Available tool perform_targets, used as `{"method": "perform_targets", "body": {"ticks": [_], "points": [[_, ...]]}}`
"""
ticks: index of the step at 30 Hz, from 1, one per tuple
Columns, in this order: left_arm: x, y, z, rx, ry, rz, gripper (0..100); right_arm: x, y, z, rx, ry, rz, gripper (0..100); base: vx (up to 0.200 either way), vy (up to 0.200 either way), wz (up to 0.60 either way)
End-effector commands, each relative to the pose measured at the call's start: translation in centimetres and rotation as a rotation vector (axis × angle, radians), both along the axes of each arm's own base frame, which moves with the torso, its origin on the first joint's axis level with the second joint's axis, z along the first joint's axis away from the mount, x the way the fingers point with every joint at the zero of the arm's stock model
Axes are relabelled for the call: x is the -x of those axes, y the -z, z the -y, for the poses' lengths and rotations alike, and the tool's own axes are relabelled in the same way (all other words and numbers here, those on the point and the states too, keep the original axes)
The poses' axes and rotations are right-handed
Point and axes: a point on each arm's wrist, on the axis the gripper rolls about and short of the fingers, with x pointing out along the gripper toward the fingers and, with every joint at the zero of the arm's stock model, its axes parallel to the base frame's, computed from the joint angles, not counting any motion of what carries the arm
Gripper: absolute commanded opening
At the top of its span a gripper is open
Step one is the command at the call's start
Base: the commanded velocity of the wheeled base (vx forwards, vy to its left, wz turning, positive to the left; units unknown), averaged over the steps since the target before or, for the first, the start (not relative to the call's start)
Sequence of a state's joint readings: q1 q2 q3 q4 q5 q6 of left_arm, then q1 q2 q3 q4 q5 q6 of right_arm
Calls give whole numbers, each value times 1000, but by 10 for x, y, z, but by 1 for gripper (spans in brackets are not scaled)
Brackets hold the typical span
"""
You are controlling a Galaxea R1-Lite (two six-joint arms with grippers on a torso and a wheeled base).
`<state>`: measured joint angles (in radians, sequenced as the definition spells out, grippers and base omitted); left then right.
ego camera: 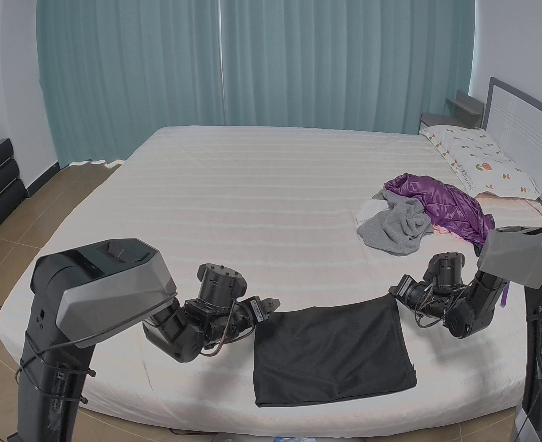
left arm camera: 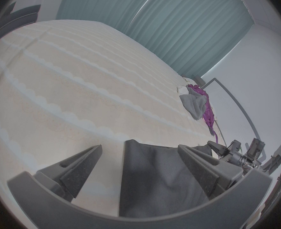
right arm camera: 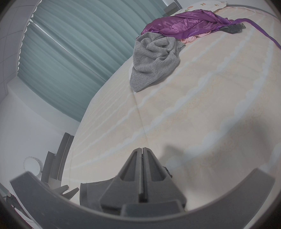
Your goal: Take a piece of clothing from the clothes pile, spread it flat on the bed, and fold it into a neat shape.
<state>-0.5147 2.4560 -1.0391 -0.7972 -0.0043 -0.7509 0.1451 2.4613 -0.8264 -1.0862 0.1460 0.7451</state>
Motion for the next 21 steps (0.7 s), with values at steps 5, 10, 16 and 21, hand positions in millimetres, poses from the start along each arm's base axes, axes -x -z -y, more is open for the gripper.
{"method": "perform_targets", "body": {"ticks": [5,10,16,21], "points": [[-14,17,25,-64,-19,19,100,0,0,2,-2,12,5,0,0,0,0],[-13,19,26,-78,-13,18,0,0,-1,2,-2,12,6,0,0,0,0],[-15,21,21,-128,-78,19,0,-1,-1,2,3,21,12,0,0,0,0],[-19,19,12,-149,-149,37,0,-1,1,0,6,21,9,0,0,0,0]]}}
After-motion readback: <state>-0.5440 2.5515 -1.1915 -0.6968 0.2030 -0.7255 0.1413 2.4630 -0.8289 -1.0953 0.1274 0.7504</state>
